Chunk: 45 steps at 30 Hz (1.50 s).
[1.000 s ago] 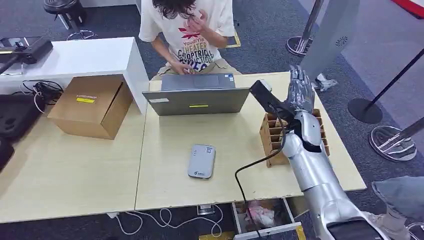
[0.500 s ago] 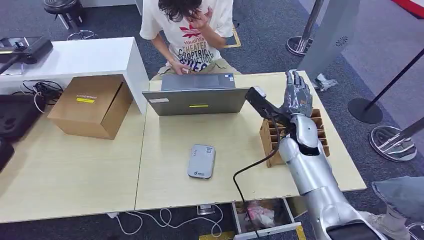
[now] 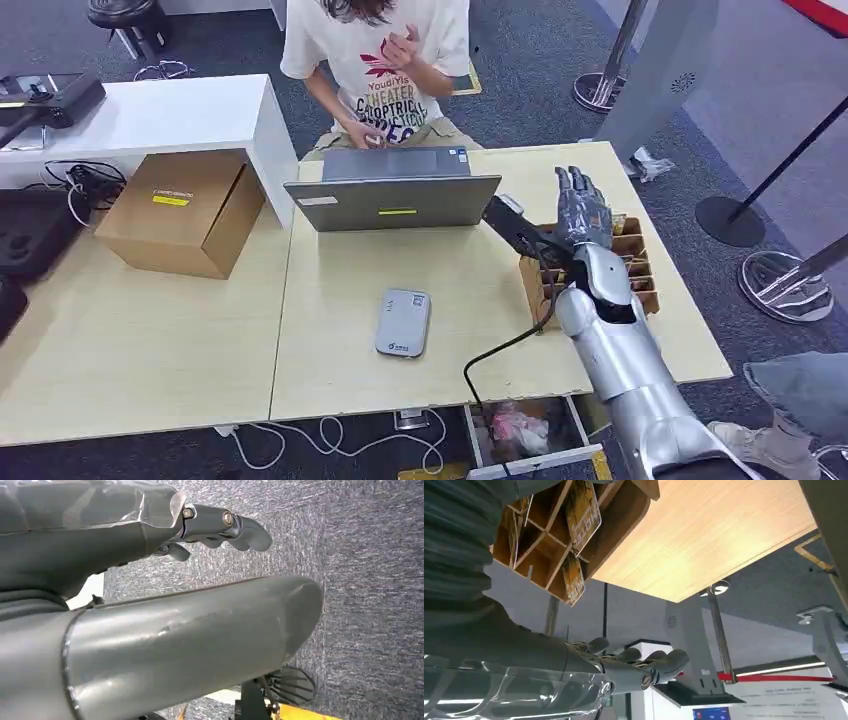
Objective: Pass the card to the sensor for recognition and then transmit it.
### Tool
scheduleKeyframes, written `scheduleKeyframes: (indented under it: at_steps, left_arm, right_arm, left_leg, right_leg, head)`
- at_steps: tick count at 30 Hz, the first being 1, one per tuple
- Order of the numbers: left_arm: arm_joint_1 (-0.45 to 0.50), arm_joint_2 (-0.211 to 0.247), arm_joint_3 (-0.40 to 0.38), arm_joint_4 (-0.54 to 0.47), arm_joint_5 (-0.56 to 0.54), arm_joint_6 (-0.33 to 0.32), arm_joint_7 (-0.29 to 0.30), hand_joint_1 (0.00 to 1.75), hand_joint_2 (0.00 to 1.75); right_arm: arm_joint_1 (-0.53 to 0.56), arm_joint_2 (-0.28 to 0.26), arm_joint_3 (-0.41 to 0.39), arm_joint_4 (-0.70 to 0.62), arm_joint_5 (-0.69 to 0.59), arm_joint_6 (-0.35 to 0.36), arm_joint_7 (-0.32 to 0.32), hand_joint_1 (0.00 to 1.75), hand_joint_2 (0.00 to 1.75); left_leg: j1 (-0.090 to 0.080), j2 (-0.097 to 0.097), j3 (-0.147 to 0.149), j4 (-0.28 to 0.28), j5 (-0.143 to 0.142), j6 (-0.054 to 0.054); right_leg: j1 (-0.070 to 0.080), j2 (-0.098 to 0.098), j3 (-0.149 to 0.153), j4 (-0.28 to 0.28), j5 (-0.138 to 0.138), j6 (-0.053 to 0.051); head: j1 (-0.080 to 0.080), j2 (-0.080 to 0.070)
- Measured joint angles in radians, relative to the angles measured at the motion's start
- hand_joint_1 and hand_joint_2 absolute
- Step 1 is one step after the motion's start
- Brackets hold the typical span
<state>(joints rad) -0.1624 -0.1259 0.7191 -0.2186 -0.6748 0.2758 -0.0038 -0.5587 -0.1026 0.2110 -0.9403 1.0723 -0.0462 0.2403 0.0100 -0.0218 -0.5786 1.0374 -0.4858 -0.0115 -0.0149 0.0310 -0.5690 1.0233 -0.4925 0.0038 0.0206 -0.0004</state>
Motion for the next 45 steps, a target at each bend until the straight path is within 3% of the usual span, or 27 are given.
scheduleKeyframes:
  at_steps: [6,8,20,27,34,45]
  left_arm:
    - [0.000,0.000,0.000,0.000,0.006,0.004,0.002,0.00,0.00]
    - [0.000,0.000,0.000,0.000,0.008,0.005,0.002,0.00,0.00]
    - [0.000,0.000,0.000,0.000,0.014,0.006,-0.005,0.00,0.00]
    - [0.002,-0.001,0.000,0.000,0.024,0.008,-0.008,0.00,0.00]
    - [0.003,-0.001,0.000,0.000,0.032,0.011,-0.010,0.00,0.00]
    - [0.004,-0.004,0.000,0.000,0.039,0.014,-0.016,0.00,0.00]
  right_arm:
    - [0.000,0.000,0.003,0.000,-0.001,0.009,-0.001,0.02,1.75]
    - [-0.001,0.000,0.004,0.000,-0.001,0.011,-0.001,0.16,1.75]
    - [0.004,-0.001,0.005,-0.007,-0.020,-0.001,0.015,0.02,1.75]
    - [0.086,-0.013,-0.030,-0.080,-0.009,-0.045,0.109,0.00,1.75]
    - [0.173,-0.019,-0.081,-0.162,0.034,-0.043,0.155,0.00,1.75]
    - [0.223,-0.014,-0.130,-0.225,0.050,-0.018,0.153,0.02,1.75]
  left_leg:
    - [0.000,0.000,0.000,0.000,0.000,0.000]
    - [0.000,0.000,0.000,0.000,0.000,0.000]
    - [0.000,0.000,0.000,0.000,0.000,0.000]
    - [0.000,0.000,0.000,0.000,0.000,0.000]
    - [0.000,0.000,-0.001,0.000,0.000,0.000]
    - [0.000,0.000,-0.001,0.000,0.000,0.000]
  right_leg:
    - [0.000,0.000,0.000,0.000,0.000,0.000]
    - [0.000,0.000,0.000,0.000,0.000,0.000]
    - [0.000,0.000,0.000,0.000,0.000,0.000]
    - [0.000,0.000,0.000,0.000,0.000,0.000]
    - [0.000,0.000,0.000,-0.001,0.000,0.000]
    - [0.000,0.000,0.000,0.000,0.000,0.000]
  head:
    - [0.000,0.000]
    - [0.000,0.000]
    - [0.000,0.000]
    - [0.000,0.000]
    - [0.000,0.000]
    - [0.000,0.000]
